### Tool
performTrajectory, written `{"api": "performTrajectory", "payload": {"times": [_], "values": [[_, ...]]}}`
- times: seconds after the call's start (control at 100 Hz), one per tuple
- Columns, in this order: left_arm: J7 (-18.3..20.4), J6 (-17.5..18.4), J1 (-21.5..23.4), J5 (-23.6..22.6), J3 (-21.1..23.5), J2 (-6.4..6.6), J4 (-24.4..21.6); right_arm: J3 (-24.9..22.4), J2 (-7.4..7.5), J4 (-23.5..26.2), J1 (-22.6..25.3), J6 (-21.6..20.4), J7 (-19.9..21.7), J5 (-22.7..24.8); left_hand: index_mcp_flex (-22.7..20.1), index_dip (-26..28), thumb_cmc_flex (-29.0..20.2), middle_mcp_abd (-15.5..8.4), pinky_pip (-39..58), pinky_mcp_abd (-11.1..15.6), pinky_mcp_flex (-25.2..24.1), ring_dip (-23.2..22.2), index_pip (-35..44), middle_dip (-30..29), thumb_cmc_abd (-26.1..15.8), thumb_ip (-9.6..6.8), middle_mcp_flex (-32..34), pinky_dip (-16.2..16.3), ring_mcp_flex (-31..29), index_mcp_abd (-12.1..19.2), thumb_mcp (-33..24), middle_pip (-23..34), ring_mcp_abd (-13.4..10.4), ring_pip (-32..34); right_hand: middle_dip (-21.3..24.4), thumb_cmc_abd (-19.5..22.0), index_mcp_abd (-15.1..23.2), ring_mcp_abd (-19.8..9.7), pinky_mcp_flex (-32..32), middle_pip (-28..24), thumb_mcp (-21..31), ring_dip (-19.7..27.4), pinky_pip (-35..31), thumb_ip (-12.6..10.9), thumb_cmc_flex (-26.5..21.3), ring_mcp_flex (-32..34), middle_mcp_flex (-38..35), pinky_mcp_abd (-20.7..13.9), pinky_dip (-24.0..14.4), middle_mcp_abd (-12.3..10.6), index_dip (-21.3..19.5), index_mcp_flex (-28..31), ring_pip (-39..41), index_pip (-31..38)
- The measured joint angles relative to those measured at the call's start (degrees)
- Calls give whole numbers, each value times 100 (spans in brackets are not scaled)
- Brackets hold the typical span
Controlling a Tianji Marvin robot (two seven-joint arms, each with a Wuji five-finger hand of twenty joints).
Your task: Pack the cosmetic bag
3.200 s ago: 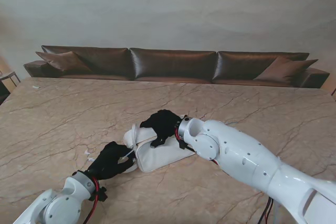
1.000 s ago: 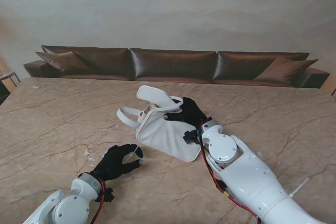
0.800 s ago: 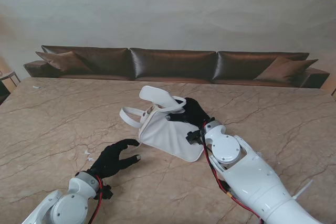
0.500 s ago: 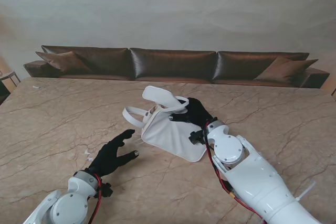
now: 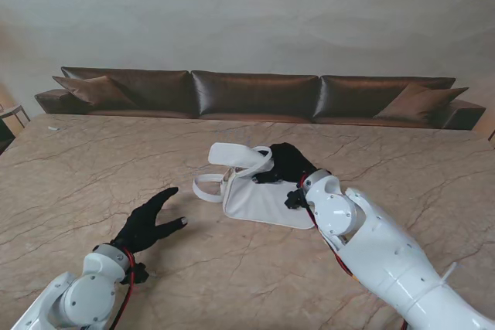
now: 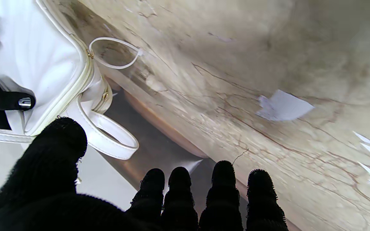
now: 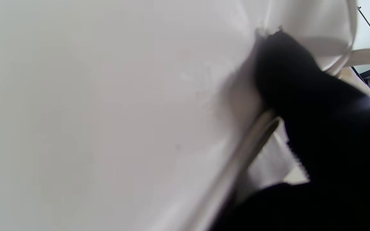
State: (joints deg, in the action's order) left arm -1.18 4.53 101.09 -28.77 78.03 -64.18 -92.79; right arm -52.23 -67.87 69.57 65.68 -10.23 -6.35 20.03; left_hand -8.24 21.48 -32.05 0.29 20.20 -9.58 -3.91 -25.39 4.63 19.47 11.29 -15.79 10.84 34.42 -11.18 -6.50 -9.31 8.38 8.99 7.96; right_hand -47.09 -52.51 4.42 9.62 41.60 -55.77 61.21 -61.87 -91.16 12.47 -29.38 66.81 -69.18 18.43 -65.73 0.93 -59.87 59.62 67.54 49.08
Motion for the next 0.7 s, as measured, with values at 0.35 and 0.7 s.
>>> {"api": "performTrajectory", "payload": {"times": [0.35, 0.7], "values": [[-65, 10, -105, -54, 122, 33, 226, 907, -110, -514, -584, -23, -248, 676, -15, -423, 0, -3, -271, 56, 17, 214, 749, -151, -49, 54, 0, -429, 143, -2, 2, 115, -128, -49, 387, 52, -1, 0, -217, 79, 0, 0, 291, 284, -13, -63, 20, -186, 63, -19, 673, -153, -235, 143], [-176, 40, -172, -35, 129, 27, 303, 1272, -130, -716, -734, -138, -606, 1568, -15, -512, 0, -4, -278, 105, 17, 215, 882, -208, -50, 55, 0, -334, 150, -2, 2, 74, -130, -49, 686, 77, 653, -437, -919, 726, 1252, 29, 784, 556, 845, -1055, 1103, -618, 81, -605, 3095, -1697, -970, 391]]}}
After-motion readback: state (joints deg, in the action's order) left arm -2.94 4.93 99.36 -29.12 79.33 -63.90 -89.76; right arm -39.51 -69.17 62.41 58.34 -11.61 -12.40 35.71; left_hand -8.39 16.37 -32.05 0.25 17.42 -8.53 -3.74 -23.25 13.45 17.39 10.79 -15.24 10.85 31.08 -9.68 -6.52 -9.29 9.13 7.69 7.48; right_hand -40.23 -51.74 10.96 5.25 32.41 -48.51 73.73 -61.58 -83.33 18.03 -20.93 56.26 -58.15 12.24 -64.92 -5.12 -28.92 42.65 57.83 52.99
